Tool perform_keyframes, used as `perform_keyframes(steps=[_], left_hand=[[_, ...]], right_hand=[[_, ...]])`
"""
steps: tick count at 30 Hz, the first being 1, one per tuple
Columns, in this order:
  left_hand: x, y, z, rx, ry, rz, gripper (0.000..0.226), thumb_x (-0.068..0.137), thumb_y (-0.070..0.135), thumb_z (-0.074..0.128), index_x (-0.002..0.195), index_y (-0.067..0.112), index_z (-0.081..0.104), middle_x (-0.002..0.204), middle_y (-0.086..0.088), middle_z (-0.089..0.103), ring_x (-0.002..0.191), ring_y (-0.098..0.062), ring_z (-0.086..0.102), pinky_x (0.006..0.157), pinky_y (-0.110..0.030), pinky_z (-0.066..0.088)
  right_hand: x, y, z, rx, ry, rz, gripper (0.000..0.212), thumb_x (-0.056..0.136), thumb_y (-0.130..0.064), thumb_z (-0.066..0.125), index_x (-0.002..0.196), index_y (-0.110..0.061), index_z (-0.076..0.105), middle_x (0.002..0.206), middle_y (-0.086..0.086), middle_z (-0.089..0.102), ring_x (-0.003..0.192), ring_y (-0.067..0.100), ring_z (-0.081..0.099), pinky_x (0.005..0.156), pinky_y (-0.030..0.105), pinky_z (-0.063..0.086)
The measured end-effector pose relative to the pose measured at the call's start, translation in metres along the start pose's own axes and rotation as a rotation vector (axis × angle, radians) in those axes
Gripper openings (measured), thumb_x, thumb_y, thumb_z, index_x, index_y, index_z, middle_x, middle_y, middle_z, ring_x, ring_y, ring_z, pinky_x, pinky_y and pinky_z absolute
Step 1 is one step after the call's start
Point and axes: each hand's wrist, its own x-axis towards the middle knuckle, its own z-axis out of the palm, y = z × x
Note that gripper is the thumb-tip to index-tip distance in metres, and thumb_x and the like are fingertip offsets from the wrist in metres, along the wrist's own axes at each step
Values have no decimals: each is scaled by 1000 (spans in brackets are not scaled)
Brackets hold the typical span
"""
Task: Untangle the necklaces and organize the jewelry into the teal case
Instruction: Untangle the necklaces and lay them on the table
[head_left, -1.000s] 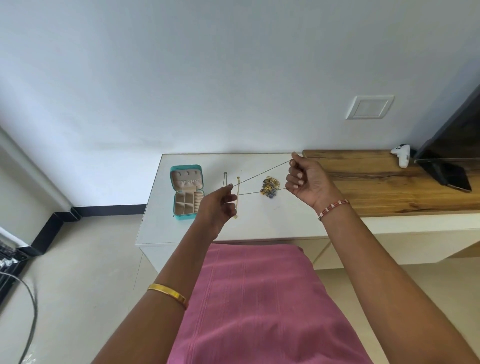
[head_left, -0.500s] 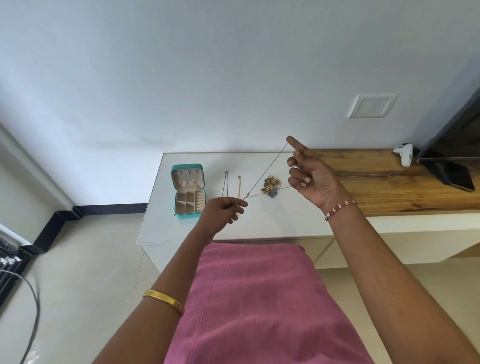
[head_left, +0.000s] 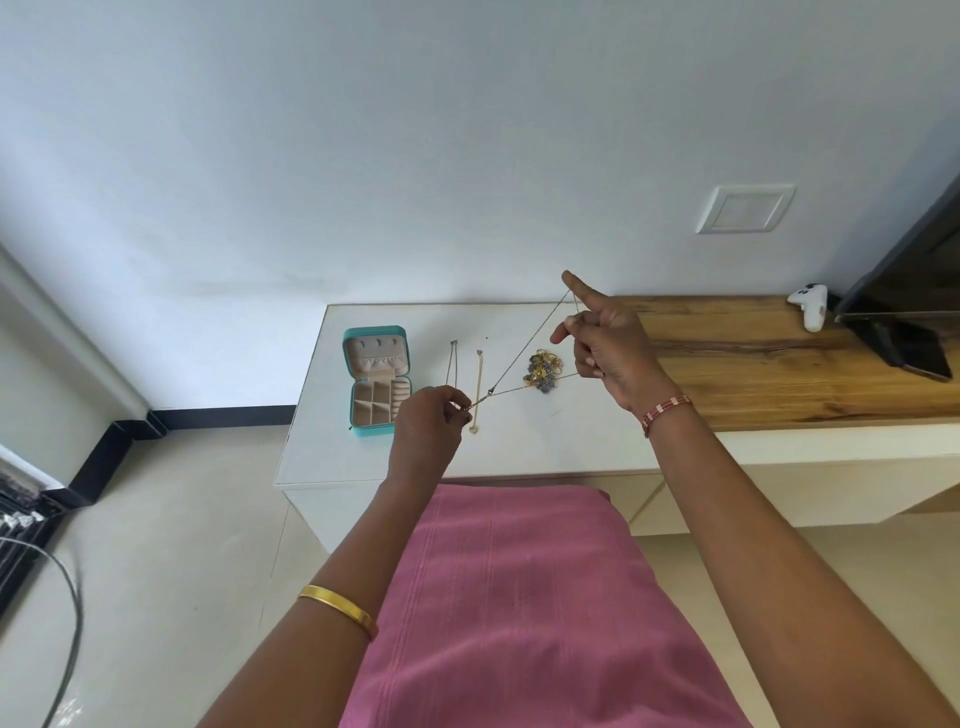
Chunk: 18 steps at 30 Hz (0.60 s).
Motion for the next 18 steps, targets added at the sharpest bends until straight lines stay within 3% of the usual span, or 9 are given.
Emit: perform_keyframes(steps=[2,4,6,12,15,18], left_hand=[[-1,-2,2,-12,-41,-5,18,83,-1,58,95,9,68,64,-2,55,61,-15,54,65,-25,44],[-2,-3,3,-44,-123,-28,28,86,-3,49,98,15,66,68,-4,51,65,-21,58,68,-30,47],[-3,-1,2,-183,-209,-113,35,87,-6,41,98,18,64,77,-5,52,66,-21,62,73,-36,52],[-7,6,-4,-611,-426,-311,43,85,-13,32,92,12,66,84,-9,58,63,-16,66,64,-25,55],[-8,7,-7,-722,-478,-341,39,88,-10,34,101,12,64,82,-8,65,70,-18,68,69,-28,55],[-9,12,-8,-815,-511,-353,41,89,-9,34,113,12,60,83,-7,69,79,-21,69,76,-32,53]], right_hand=[[-1,-2,3,-38,-1,-10,53,92,4,43,136,-26,45,67,2,63,37,8,26,38,15,23],[-4,-6,6,-45,-35,-22,51,92,3,44,135,-25,46,69,4,63,37,8,30,38,16,26],[-7,-11,11,-31,-90,-27,49,92,2,46,133,-24,48,73,6,63,38,8,34,38,17,30],[-9,-19,20,-65,-133,-43,34,91,-1,50,120,-16,59,72,5,64,43,12,42,44,20,40],[-6,-12,20,-178,-88,-30,23,91,-3,50,107,-11,66,70,4,64,46,9,47,50,20,43],[-4,-4,21,-351,-80,-2,19,90,-6,53,98,-14,68,72,4,65,62,13,54,59,21,42]])
